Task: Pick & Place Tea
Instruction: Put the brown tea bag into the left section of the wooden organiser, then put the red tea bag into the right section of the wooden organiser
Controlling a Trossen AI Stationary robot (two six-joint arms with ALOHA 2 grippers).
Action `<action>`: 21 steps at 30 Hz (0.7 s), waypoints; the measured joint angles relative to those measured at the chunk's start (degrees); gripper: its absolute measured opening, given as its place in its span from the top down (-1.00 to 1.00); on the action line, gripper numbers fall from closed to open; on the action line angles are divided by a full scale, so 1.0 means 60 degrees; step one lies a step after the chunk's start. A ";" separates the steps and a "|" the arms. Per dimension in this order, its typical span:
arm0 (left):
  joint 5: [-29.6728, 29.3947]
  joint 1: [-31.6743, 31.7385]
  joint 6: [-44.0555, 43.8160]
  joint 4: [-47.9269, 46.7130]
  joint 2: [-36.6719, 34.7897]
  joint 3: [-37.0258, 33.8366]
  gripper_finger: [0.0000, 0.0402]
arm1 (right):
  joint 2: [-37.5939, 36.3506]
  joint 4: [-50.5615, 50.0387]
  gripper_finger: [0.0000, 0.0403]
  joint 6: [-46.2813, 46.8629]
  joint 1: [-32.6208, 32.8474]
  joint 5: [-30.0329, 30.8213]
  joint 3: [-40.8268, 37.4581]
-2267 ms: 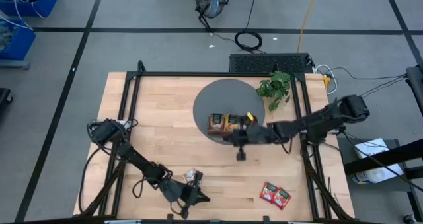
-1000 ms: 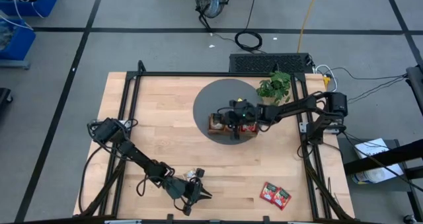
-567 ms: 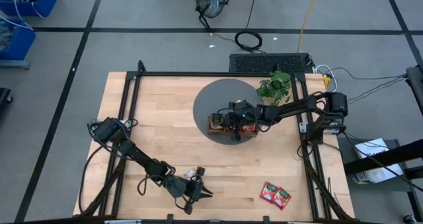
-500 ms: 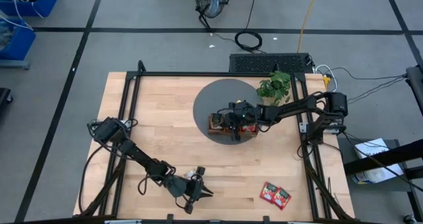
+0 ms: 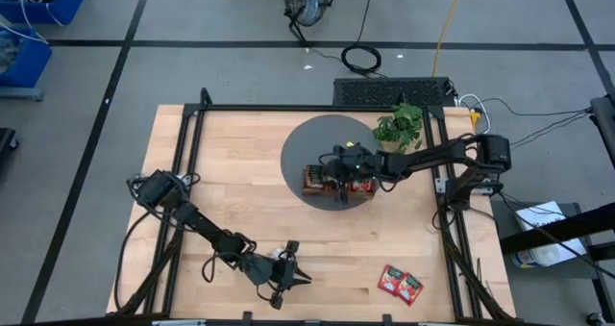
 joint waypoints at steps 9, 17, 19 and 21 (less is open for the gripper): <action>0.0000 0.0000 -0.0096 -0.0131 0.0000 0.0000 0.81 | -0.2209 -0.0728 0.34 -0.0138 0.1399 0.0244 0.0000; -0.0020 -0.0023 -0.0680 -0.0223 0.0000 0.0000 0.81 | -0.2936 -0.2896 0.96 -0.0632 0.5734 0.3242 -0.0010; -0.0149 0.0040 -0.0869 0.0248 0.0000 0.0000 0.81 | -0.2936 -0.3279 0.94 -0.0173 0.6700 0.4157 -0.0011; -0.0176 0.0196 -0.0804 0.0845 -0.0004 0.0061 0.81 | -0.2943 -0.3536 0.94 0.0373 0.7491 0.4954 -0.0011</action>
